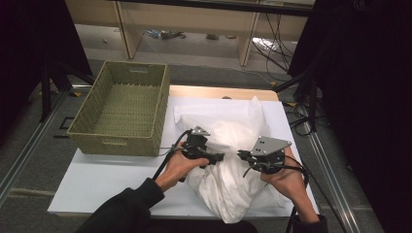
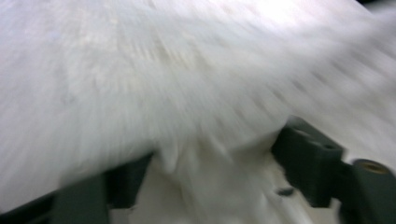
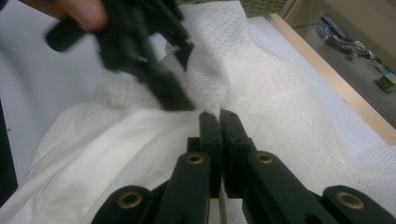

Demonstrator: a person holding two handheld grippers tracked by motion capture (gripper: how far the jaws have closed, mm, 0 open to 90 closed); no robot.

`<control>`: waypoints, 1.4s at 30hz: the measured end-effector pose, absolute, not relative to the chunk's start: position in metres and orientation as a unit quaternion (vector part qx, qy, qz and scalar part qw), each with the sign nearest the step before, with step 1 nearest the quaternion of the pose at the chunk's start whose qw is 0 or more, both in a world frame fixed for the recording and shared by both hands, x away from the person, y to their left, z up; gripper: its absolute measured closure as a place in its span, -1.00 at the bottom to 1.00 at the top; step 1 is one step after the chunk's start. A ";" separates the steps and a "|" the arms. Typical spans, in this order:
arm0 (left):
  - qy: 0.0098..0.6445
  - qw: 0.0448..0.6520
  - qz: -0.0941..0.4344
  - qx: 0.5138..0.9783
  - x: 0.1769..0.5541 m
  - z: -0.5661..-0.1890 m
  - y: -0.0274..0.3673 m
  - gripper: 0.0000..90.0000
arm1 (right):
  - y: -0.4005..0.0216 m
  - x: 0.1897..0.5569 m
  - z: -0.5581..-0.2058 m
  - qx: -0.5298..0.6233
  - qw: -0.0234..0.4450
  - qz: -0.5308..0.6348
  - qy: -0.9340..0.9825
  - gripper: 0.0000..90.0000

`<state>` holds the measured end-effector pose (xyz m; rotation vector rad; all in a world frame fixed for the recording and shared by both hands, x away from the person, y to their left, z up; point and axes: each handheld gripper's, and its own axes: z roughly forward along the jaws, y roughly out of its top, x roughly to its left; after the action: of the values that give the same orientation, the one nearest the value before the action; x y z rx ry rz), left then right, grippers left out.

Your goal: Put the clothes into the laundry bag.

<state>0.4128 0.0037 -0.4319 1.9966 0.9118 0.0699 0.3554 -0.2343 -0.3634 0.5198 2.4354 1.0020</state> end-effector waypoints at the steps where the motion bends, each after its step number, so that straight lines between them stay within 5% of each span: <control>1: 0.363 0.455 0.027 0.813 0.405 -0.429 0.010 -0.44 | -0.234 0.355 -0.363 0.189 0.227 0.364 0.883 1.00; 6: 0.342 0.434 0.023 0.833 0.375 -0.437 0.029 -0.60 | -0.233 0.355 -0.363 0.190 0.228 0.365 0.883 1.00; 12: 0.338 0.439 -0.011 0.833 0.382 -0.465 0.003 -0.60 | -0.229 0.354 -0.365 0.188 0.222 0.360 0.886 1.00; 15: 0.319 0.454 -0.008 0.832 0.386 -0.464 -0.010 -0.17 | -0.230 0.355 -0.367 0.186 0.222 0.361 0.886 1.00; 19: 0.314 0.471 -0.006 0.824 0.394 -0.465 -0.021 0.64 | -0.230 0.355 -0.368 0.185 0.222 0.362 0.886 1.00; 22: 0.319 0.493 0.028 0.809 0.392 -0.451 -0.022 0.79 | -0.230 0.351 -0.364 0.186 0.224 0.366 0.884 1.00; 26: 0.323 0.510 0.045 0.796 0.401 -0.430 -0.025 0.80 | -0.234 0.344 -0.352 0.186 0.226 0.385 0.875 1.00; 33: 0.390 0.502 0.046 0.770 0.433 -0.462 -0.034 0.69 | -0.240 0.337 -0.359 0.194 0.218 0.379 0.878 1.00; 39: 0.376 0.490 0.033 0.786 0.413 -0.442 -0.007 0.01 | -0.240 0.342 -0.370 0.199 0.213 0.366 0.884 1.00; 42: 0.355 0.473 0.020 0.806 0.396 -0.434 0.008 -0.13 | -0.238 0.341 -0.369 0.195 0.217 0.366 0.884 1.00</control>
<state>0.3957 0.0083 -0.4341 1.9719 0.8685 0.0497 0.3415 -0.2380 -0.3689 0.5411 2.4486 1.0130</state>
